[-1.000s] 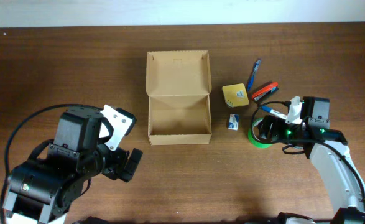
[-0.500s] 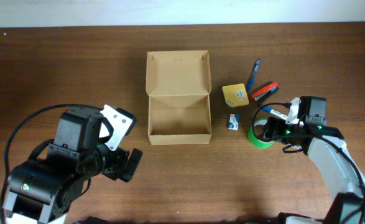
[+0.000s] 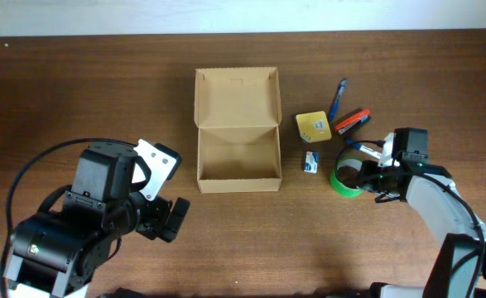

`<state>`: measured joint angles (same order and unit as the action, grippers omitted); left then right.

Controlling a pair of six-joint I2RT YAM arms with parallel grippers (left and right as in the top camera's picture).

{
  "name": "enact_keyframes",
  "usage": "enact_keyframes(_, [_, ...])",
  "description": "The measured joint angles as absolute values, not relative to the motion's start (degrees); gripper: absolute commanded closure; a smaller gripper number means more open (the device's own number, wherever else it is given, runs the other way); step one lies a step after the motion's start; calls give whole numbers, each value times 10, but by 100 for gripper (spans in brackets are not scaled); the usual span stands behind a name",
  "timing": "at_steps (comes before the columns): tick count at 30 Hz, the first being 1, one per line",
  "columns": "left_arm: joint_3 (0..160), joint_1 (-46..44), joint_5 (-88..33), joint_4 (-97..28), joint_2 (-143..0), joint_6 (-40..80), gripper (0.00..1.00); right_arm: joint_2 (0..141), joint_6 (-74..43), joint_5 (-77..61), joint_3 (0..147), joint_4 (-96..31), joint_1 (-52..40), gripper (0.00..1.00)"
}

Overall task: Pack container
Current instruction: 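Lower the right gripper and grasp the green tape roll's rim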

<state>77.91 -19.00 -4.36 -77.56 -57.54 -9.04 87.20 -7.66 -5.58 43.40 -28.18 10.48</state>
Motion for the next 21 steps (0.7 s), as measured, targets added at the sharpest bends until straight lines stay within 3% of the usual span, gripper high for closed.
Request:
enact_keyframes(2, [779,-190,-44,-776,-575,-90,0,877,-74,-54,434,-282,105,73])
enact_keyframes(6, [779,-190,-44,-776,-575,-90,0,880,-77,-52,434,-282,105,79])
enact_keyframes(11, [779,-190,-44,-776,-575,-90,0,880,-77,-46,434,-282,105,96])
enact_keyframes(21, [779,-190,-44,-776,-575,-90,0,883,-77,-45,492,-354,105,96])
